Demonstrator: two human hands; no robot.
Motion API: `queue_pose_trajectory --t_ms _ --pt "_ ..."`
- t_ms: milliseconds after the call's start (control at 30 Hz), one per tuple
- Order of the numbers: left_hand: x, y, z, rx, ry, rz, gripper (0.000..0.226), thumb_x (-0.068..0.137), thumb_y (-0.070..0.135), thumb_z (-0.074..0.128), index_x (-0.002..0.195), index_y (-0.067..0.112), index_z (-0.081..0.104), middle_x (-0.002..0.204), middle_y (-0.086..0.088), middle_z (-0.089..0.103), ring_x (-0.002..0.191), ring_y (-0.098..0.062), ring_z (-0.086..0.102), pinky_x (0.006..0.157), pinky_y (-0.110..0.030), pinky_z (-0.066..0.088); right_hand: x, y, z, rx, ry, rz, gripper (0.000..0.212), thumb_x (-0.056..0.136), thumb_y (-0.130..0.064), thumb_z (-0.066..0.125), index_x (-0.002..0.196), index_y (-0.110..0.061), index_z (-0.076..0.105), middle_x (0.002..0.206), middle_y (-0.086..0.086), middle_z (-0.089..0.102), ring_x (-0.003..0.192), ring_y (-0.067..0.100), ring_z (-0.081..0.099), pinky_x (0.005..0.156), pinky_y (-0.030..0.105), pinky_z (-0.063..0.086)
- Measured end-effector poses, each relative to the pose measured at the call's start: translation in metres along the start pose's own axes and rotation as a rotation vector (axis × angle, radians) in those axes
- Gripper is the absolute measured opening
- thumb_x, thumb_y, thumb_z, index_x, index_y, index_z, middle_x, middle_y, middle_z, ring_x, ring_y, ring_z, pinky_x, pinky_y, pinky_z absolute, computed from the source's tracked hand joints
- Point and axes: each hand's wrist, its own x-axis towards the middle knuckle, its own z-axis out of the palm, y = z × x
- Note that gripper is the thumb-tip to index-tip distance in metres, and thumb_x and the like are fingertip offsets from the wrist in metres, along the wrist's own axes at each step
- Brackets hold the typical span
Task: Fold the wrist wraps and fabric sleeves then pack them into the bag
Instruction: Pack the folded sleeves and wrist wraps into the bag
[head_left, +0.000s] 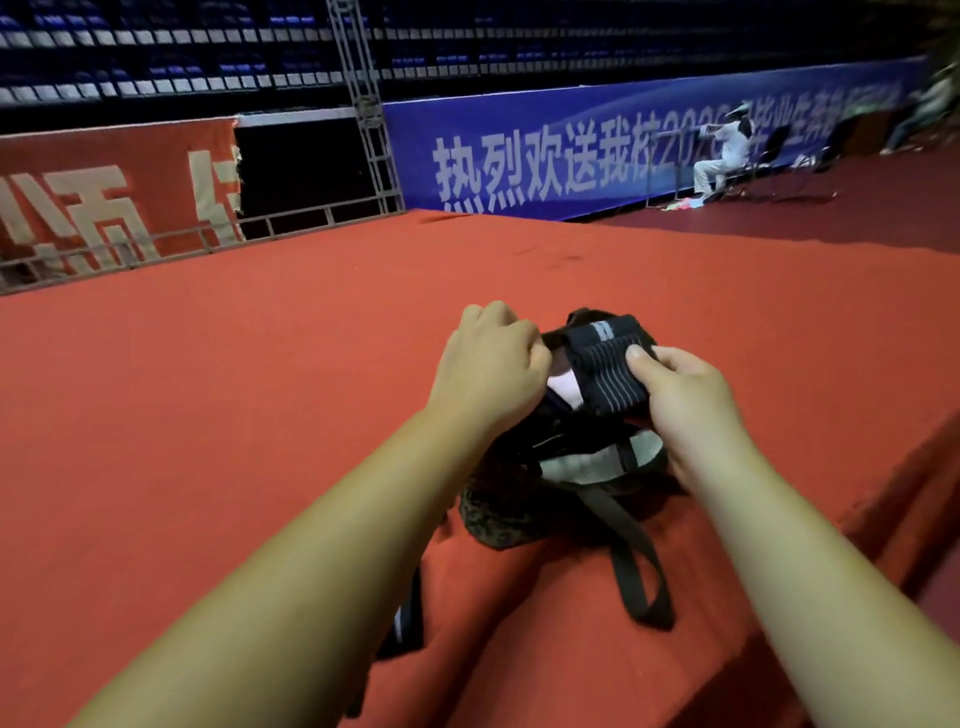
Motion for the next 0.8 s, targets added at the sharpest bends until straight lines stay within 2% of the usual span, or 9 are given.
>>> queue_pose_trajectory --t_ms 67,167,267,333,400,500,600,700,800 --pt "0.013 -0.003 -0.002 0.122 -0.095 -0.002 0.046 0.09 0.044 0.036 0.106 0.028 0.076 0.121 0.0 0.055 0.117 -0.031 0.044 0.098 -0.044 0.044 0.01 -0.008 -0.002 -0.078 -0.007 -0.039 0.019 0.102 -0.038 0.067 0.109 -0.024 0.078 0.101 -0.008 0.081 0.102 0.018 0.076 0.096 0.043 0.059" --pt "0.034 -0.003 -0.005 0.184 -0.327 -0.007 0.035 0.09 0.021 0.053 0.109 0.036 0.079 0.13 0.002 0.056 0.121 -0.031 0.044 0.102 -0.045 0.045 0.027 -0.018 -0.001 -0.144 -0.031 -0.07 0.019 0.105 -0.035 0.063 0.116 -0.023 0.073 0.106 -0.004 0.078 0.098 0.016 0.074 0.085 0.037 0.057" --pt "0.052 -0.006 0.003 0.172 -0.461 -0.048 0.041 0.084 0.027 0.051 0.111 0.038 0.079 0.129 0.001 0.064 0.12 -0.03 0.055 0.101 -0.044 0.051 0.038 -0.025 0.007 -0.14 -0.064 -0.054 0.017 0.107 -0.031 0.062 0.115 -0.02 0.071 0.098 -0.001 0.076 0.083 0.015 0.074 0.07 0.034 0.057" --pt "0.063 -0.008 0.01 0.129 -0.476 -0.052 0.034 0.087 0.034 0.05 0.107 0.027 0.077 0.121 -0.006 0.073 0.11 -0.034 0.064 0.092 -0.039 0.053 0.045 -0.025 0.014 -0.1 -0.072 -0.03 0.015 0.107 -0.027 0.062 0.111 -0.016 0.071 0.091 0.002 0.075 0.078 0.02 0.073 0.07 0.038 0.061" --pt "0.071 -0.013 0.016 0.088 -0.421 -0.055 0.023 0.099 0.026 0.056 0.11 0.016 0.073 0.116 -0.012 0.075 0.106 -0.037 0.067 0.086 -0.038 0.052 0.052 -0.02 0.021 -0.152 -0.08 -0.04 0.016 0.106 -0.028 0.062 0.109 -0.015 0.071 0.09 0.004 0.075 0.08 0.023 0.072 0.07 0.037 0.06" --pt "0.076 -0.024 0.019 -0.043 -0.299 -0.099 0.034 0.1 0.02 0.062 0.131 0.022 0.074 0.128 -0.009 0.075 0.117 -0.033 0.068 0.094 -0.036 0.053 0.063 -0.009 0.031 -0.278 -0.094 -0.058 0.021 0.105 -0.036 0.06 0.108 -0.018 0.071 0.096 0.002 0.075 0.088 0.025 0.072 0.072 0.036 0.055" --pt "0.076 -0.034 0.021 -0.102 -0.292 -0.149 0.051 0.099 0.014 0.065 0.15 0.021 0.061 0.154 -0.005 0.06 0.141 -0.027 0.056 0.11 -0.031 0.045 0.073 0.0 0.034 -0.498 -0.077 -0.076 0.023 0.106 -0.039 0.057 0.102 -0.018 0.067 0.093 -0.002 0.069 0.088 0.025 0.065 0.068 0.035 0.041" --pt "0.079 -0.036 0.023 -0.125 -0.295 -0.165 0.059 0.099 0.009 0.058 0.156 0.02 0.054 0.16 -0.005 0.054 0.146 -0.027 0.052 0.113 -0.031 0.042 0.087 0.01 0.036 -0.706 -0.082 -0.045 0.031 0.105 -0.044 0.05 0.106 -0.017 0.064 0.103 0.005 0.07 0.104 0.034 0.065 0.09 0.043 0.051" --pt "0.081 -0.034 0.024 -0.162 -0.302 -0.174 0.058 0.1 0.008 0.058 0.157 0.021 0.053 0.158 -0.005 0.056 0.143 -0.027 0.054 0.11 -0.029 0.043 0.093 0.017 0.038 -0.859 -0.08 -0.008 0.041 0.107 -0.047 0.043 0.122 -0.015 0.063 0.123 0.014 0.07 0.129 0.042 0.054 0.11 0.05 0.045"
